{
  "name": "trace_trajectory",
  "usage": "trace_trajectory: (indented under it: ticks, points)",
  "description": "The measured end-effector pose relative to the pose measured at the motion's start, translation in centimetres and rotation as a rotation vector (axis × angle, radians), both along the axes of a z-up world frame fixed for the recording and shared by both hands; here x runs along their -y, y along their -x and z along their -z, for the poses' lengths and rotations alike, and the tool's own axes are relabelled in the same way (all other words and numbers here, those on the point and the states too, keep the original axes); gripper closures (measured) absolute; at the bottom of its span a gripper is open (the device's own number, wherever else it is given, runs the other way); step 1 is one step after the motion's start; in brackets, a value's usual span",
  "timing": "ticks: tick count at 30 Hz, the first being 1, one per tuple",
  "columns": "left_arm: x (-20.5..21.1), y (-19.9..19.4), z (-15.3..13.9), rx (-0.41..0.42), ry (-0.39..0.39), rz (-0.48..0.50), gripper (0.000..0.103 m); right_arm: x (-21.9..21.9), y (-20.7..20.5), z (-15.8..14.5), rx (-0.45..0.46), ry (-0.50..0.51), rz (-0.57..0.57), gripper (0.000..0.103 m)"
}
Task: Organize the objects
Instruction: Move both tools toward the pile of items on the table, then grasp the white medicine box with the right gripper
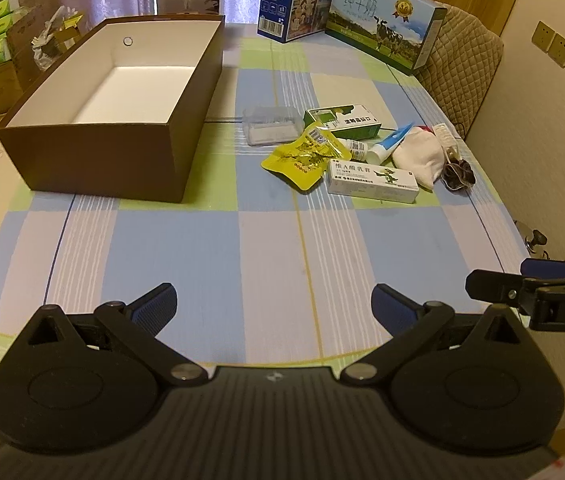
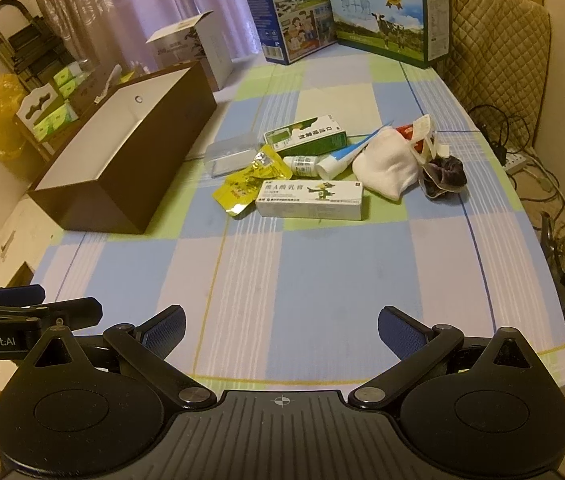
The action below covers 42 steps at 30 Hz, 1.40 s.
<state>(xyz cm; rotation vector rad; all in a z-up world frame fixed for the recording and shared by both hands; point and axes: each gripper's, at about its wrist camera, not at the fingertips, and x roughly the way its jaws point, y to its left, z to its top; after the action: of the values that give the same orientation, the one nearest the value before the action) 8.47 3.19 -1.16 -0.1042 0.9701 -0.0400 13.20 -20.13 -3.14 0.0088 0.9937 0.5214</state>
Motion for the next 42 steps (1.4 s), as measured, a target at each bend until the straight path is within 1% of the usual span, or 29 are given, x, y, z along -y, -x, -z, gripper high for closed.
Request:
trace_trajectory:
  ticks: [8,17,24,28,31,36,39,42]
  points:
    - [-0.1,-3.2,0.6,-0.014,0.003,0.045,0.001,-0.2,-2.1,0.3,-0.014,0.002,0.048,0.002]
    - [-0.5,-7.5,1.7,-0.053,-0.003,0.120,0.001,-0.6,-4.5,1.1,-0.034,-0.001,0.126,0.002]
    - [-0.7,-10.6,2.4,-0.068,0.002,0.209,0.001,-0.9,-5.9,1.7,-0.042,-0.019,0.205,0.003]
    - [-0.4,-12.2,2.9,-0.067,-0.004,0.277,0.001,-1.0,-6.5,2.1,-0.046,-0.015,0.257,0.003]
    - [-0.1,-13.4,3.3,-0.071,-0.006,0.323,0.001,-1.0,-6.8,2.5,-0.037,-0.019,0.285,0.006]
    - [0.5,-15.2,4.2,-0.071,-0.015,0.376,0.002,-0.9,-7.2,3.1,-0.017,-0.032,0.293,0.013]
    - [0.9,-16.1,4.7,-0.079,-0.023,0.371,0.003,-0.6,-8.0,3.4,-0.014,-0.045,0.265,0.018]
    - [1.3,-16.8,5.2,-0.086,-0.020,0.348,0.003,-0.3,-9.3,3.8,-0.002,-0.058,0.208,0.021]
